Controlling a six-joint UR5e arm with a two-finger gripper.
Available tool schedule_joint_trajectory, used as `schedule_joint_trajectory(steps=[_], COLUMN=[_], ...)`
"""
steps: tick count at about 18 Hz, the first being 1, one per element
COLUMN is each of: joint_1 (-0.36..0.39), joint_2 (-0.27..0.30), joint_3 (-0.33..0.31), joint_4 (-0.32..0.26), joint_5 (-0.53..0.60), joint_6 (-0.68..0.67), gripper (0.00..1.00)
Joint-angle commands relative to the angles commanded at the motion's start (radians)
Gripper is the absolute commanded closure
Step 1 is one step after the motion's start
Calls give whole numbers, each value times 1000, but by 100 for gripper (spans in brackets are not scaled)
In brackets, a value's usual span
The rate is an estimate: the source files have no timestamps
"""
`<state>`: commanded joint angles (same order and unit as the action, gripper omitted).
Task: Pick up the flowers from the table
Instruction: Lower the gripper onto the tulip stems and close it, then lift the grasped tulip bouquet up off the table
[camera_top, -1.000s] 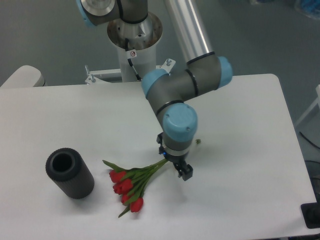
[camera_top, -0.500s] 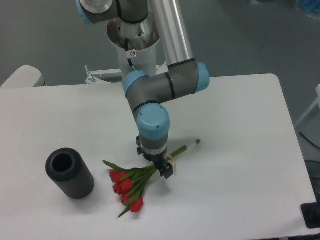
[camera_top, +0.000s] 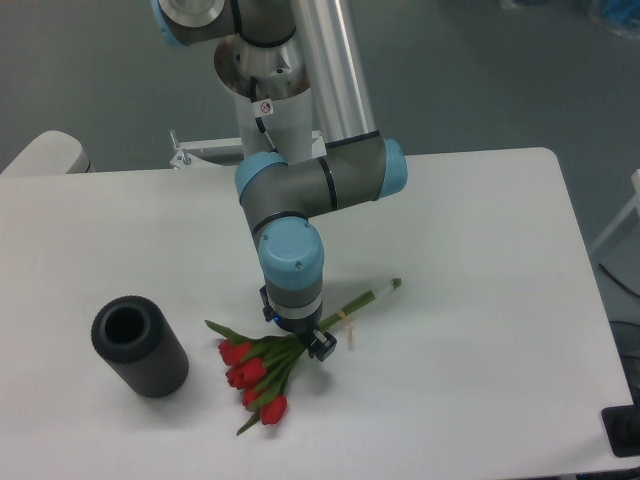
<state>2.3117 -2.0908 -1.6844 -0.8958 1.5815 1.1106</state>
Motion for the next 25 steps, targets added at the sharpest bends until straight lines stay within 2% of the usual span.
schedule_joint_trajectory(steps=[2, 5, 7, 10, 11, 16, 22, 25], joint_1=[6, 18, 37, 46, 49, 98, 130, 137], joint_2=[0, -2, 3, -6, -12, -43, -113, -139], joint_3=[27, 64, 86, 158, 179, 241, 363, 388], joint_4=[-5, -17, -66, -179, -198, -206, -215, -218], joint_5=[2, 2, 2, 2, 2, -2, -8, -6], joint_6=[3, 0, -2, -2, 0, 6, 20, 43], gripper=[98, 100, 100, 100, 100, 100, 100, 100])
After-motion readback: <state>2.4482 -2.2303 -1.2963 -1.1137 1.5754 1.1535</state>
